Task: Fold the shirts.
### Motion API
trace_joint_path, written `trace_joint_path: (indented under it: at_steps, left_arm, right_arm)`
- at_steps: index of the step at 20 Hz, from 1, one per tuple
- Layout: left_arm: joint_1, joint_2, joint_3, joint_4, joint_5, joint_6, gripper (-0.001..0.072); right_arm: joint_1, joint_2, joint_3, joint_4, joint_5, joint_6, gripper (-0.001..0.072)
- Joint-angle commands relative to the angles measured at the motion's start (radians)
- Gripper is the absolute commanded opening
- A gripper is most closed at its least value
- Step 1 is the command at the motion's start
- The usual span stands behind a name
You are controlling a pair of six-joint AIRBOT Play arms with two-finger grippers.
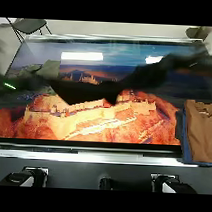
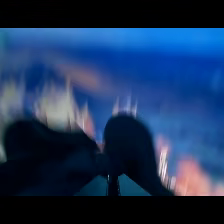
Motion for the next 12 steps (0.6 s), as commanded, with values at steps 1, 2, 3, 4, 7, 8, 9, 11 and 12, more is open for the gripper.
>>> trace_joint_path:
  at_steps: [1, 2, 3, 4, 7, 8, 9, 11, 12]
  left_arm:
    - [0.039, 0.076, 0.435, 0.05, 0.093, -0.027, 0.0027]
    - [0.036, 0.079, 0.515, 0.034, 0.097, -0.027, 0.0027]
    - [0.036, 0.079, 0.563, 0.023, 0.096, -0.027, 0.0027]
    - [0.036, 0.084, 0.589, 0.024, 0.096, -0.027, 0.0027]
    - [0.036, 0.093, 0.597, 0.1, 0.089, -0.027, 0.0027]
    - [0.036, 0.09, 0.597, 0.113, 0.087, -0.027, 0.0027]
    - [0.036, 0.087, 0.597, 0.114, 0.087, -0.027, 0.0027]
    - [0.036, 0.066, 0.586, 0.127, 0.077, -0.027, 0.0027]
    - [0.036, 0.055, 0.567, 0.135, 0.065, -0.027, 0.0027]
  right_arm:
    - [-0.026, 0.317, 0.044, 0.006, -0.291, 0.043, 0.0041]
    - [-0.026, 0.391, 0.044, 0.006, -0.334, 0.064, 0.0041]
    - [-0.026, 0.457, 0.044, -0.002, -0.357, 0.065, 0.0041]
    - [-0.026, 0.506, 0.044, -0.027, -0.359, 0.066, 0.0041]
    - [-0.026, 0.599, 0.044, -0.17, -0.333, 0.166, 0.0041]
    - [-0.026, 0.612, 0.044, -0.217, -0.316, 0.22, 0.0041]
    - [-0.026, 0.618, 0.044, -0.256, -0.287, 0.258, 0.0041]
    - [-0.026, 0.607, 0.044, -0.293, -0.189, 0.275, 0.0041]
    - [-0.026, 0.591, 0.044, -0.296, -0.132, 0.275, 0.0041]
